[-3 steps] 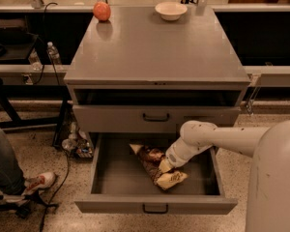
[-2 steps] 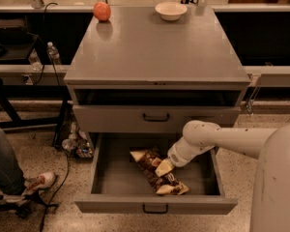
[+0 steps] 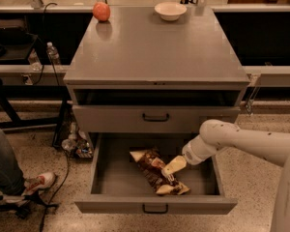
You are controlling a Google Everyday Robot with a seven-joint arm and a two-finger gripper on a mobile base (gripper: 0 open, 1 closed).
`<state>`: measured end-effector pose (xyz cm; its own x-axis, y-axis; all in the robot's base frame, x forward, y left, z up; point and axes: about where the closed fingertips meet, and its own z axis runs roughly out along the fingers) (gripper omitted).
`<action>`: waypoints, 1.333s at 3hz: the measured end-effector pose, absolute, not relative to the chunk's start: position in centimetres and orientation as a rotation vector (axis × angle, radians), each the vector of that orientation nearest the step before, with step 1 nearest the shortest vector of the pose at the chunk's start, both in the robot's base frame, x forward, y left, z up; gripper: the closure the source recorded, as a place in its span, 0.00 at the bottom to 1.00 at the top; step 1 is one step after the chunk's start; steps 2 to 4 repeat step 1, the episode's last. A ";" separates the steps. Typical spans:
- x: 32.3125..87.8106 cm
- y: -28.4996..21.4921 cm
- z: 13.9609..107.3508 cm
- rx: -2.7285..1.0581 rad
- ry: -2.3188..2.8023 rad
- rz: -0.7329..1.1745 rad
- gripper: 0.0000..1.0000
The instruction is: Place brown chip bag into middle drawer
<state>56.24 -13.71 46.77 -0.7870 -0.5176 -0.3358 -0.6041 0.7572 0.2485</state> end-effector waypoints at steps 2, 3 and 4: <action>56.9 -18.2 47.5 -0.758 2.720 0.493 0.00; 56.9 -18.2 47.5 -0.758 2.720 0.493 0.00; 56.9 -18.2 47.5 -0.758 2.720 0.493 0.00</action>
Offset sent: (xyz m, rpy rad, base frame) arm 0.0000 0.0000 0.0000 0.0000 0.0000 0.0000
